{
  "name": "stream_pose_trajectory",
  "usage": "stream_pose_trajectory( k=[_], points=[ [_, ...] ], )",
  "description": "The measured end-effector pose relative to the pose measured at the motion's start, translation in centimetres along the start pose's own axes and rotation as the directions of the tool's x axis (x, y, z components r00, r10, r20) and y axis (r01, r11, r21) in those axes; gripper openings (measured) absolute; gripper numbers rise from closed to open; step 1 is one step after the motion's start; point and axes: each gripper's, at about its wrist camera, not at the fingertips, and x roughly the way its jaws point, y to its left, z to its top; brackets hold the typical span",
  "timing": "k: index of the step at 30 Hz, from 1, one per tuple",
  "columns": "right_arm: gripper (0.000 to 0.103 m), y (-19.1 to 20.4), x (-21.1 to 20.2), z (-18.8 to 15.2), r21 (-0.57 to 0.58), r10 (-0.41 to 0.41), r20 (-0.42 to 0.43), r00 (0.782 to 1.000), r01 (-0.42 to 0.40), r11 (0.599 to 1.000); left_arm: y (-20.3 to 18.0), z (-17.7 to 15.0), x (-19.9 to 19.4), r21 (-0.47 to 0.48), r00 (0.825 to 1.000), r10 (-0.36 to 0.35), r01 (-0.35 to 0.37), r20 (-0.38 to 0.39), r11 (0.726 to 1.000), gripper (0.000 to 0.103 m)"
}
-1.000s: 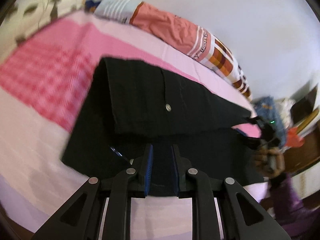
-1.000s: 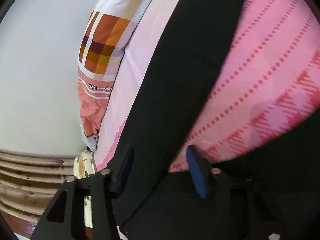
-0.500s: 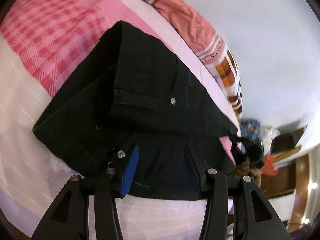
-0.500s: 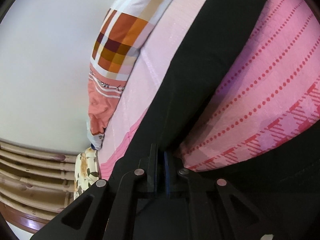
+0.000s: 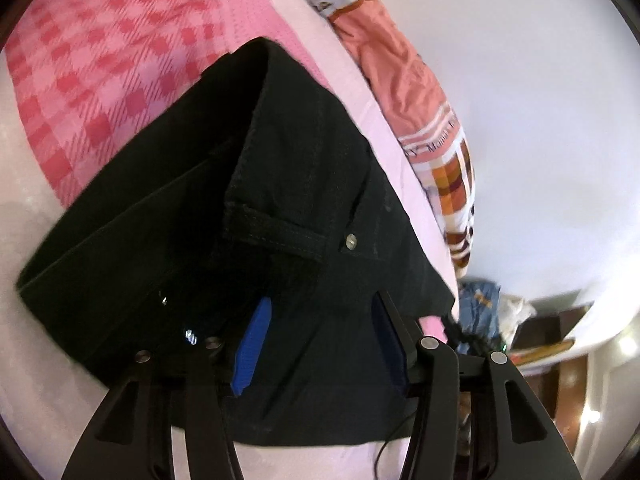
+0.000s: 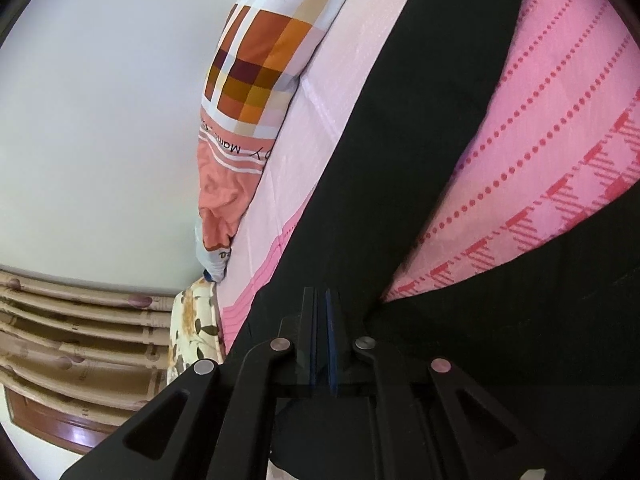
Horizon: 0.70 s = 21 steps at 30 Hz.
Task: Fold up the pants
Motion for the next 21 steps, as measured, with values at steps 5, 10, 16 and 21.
stream_pose_trajectory(
  k=[5, 10, 16, 21],
  points=[
    [0.008, -1.6, 0.1, 0.2, 0.054, -0.013, 0.002, 1.0, 0.013, 0.998, 0.9, 0.5, 0.3, -0.059, 0.999, -0.019, 0.022, 0.049, 0.998, 0.041],
    [0.025, -4.3, 0.7, 0.7, 0.169, 0.021, -0.013, 1.0, -0.019, 0.985, 0.9, 0.8, -0.4, -0.04, 0.996, -0.004, 0.007, 0.085, 0.999, 0.028],
    [0.028, -3.9, 1.1, 1.6, 0.168, 0.018, 0.003, 1.0, -0.018, 0.986, 0.4, 0.9, -0.6, -0.02, 0.994, -0.002, 0.005, 0.108, 1.0, 0.027],
    [0.036, -3.2, 1.9, 2.4, 0.169, 0.034, -0.001, 0.999, -0.034, 0.985, 0.4, 1.1, -2.2, -0.04, 0.988, -0.064, 0.07, 0.139, 0.997, 0.026]
  ],
)
